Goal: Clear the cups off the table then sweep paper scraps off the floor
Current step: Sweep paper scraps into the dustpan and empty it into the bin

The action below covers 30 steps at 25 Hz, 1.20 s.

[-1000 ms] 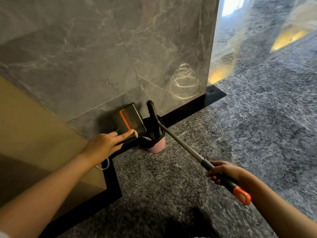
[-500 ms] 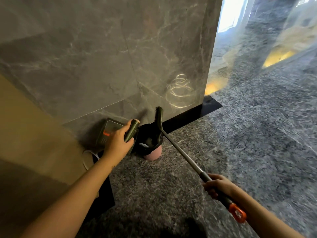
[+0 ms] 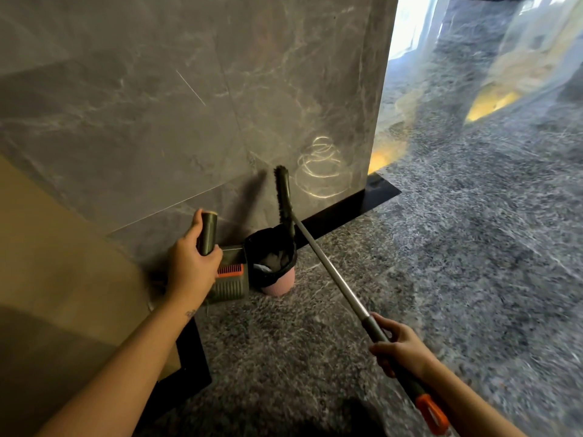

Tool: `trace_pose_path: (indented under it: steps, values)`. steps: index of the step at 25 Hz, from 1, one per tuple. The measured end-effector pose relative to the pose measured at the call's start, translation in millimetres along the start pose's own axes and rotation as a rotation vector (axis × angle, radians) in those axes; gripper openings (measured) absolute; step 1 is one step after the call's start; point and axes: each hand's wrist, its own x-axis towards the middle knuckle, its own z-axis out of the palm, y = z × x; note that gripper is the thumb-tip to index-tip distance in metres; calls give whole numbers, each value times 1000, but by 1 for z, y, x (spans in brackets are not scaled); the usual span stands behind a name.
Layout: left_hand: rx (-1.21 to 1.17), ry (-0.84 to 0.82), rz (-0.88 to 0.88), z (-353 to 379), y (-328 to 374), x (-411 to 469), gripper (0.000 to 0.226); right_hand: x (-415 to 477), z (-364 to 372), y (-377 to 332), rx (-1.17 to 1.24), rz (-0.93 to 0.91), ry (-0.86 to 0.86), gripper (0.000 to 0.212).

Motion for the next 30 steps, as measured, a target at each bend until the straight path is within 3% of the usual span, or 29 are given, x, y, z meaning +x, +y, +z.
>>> trace_pose_path:
  steps: [5,12,22,30]
  values:
    - [-30,19,143,-7,49,7,71,-5,-5,-23,101,-124,91,73]
    - [-77,-165,362,63,126,10,73,-46,-61,-35,191,-199,279,71]
    - [-207,-540,574,307,262,-63,66,-107,-259,22,500,-147,629,70]
    - [-206,-1020,640,531,385,-187,73,-175,-467,94,850,-20,778,65]
